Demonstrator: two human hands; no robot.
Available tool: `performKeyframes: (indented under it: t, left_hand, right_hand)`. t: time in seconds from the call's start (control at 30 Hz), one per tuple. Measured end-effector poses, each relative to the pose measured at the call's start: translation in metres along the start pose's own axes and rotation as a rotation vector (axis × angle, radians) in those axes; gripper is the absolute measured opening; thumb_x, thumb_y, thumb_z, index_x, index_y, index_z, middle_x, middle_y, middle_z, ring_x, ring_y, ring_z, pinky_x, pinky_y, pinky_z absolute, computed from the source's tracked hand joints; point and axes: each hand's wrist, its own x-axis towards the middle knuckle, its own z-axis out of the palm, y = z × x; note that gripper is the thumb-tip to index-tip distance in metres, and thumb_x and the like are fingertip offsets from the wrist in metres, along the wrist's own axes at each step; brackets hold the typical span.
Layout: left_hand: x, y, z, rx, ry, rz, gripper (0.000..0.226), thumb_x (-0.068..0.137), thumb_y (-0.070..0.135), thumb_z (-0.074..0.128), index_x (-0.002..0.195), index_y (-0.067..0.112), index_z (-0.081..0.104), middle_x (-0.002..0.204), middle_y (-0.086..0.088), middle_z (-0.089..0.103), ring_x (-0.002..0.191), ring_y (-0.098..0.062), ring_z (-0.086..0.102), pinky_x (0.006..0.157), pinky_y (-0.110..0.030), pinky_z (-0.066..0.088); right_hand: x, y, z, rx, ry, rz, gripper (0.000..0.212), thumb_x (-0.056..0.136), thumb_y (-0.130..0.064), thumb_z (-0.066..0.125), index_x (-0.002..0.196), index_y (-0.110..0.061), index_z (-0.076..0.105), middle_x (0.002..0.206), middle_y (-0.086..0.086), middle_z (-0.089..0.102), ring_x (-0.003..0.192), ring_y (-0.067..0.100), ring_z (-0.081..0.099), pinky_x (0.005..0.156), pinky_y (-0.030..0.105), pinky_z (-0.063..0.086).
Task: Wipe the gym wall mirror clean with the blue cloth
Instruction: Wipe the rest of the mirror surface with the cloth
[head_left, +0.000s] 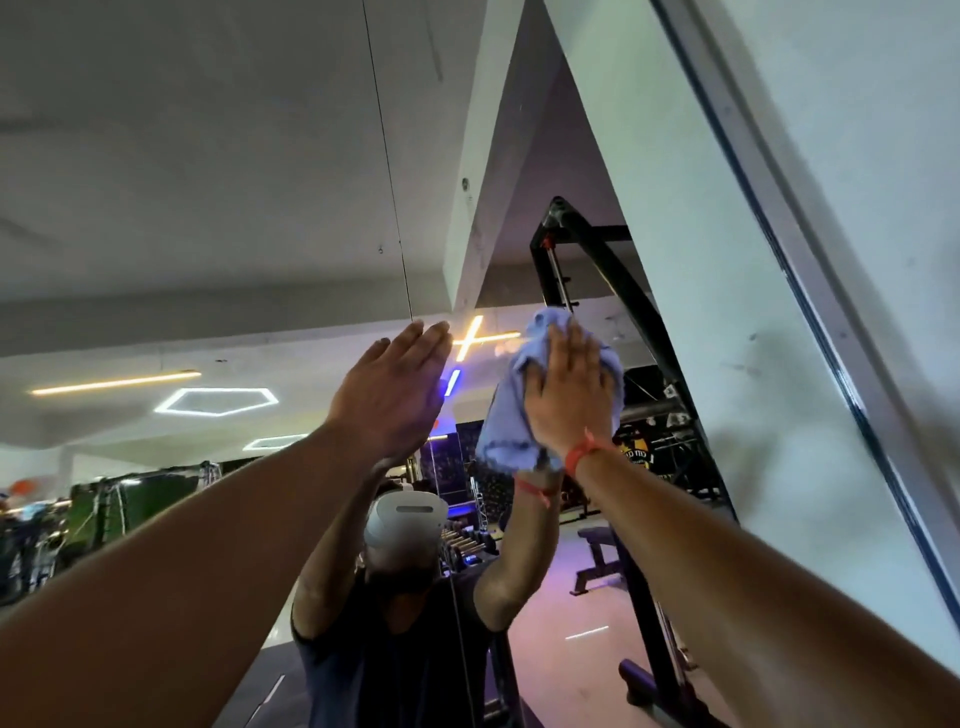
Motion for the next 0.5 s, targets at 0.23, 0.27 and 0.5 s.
performKeyframes:
  t: [0.23,0.27,0.5]
  left_hand:
    - [-0.003,-0.013,0.011,-0.057,0.044,0.033,0.068,0.102,0.043,0.014,0.160,0.012,0.029,0.168,-0.006,0.025,0.155,-0.023,0.024,0.124,-0.043,0.026]
    - [-0.003,-0.013,0.014,-0.070,0.048,0.027,0.068,0.102,0.044,0.014,0.161,0.013,0.027,0.169,-0.005,0.023,0.156,-0.022,0.021,0.125,-0.042,0.024]
    - [-0.004,-0.007,0.017,-0.095,0.059,-0.019,0.065,0.103,0.042,0.018,0.163,0.016,0.021,0.171,-0.001,0.015,0.158,-0.019,0.013,0.127,-0.041,0.015]
  right_hand:
    - [-0.010,-0.006,0.009,0.004,0.018,-0.558,0.061,0.104,-0.046,0.034,0.159,-0.019,0.034,0.169,0.002,0.024,0.156,0.025,0.021,0.127,0.042,0.016]
    - [-0.002,0.019,0.003,-0.051,0.040,-0.593,0.058,0.105,-0.044,0.036,0.157,-0.019,0.037,0.167,0.002,0.030,0.153,0.024,0.028,0.126,0.044,0.022]
    - [0.046,0.000,0.004,0.025,0.146,0.061,0.063,0.106,-0.051,0.024,0.162,-0.022,0.024,0.169,0.007,0.022,0.153,0.034,0.025,0.123,0.050,0.025]
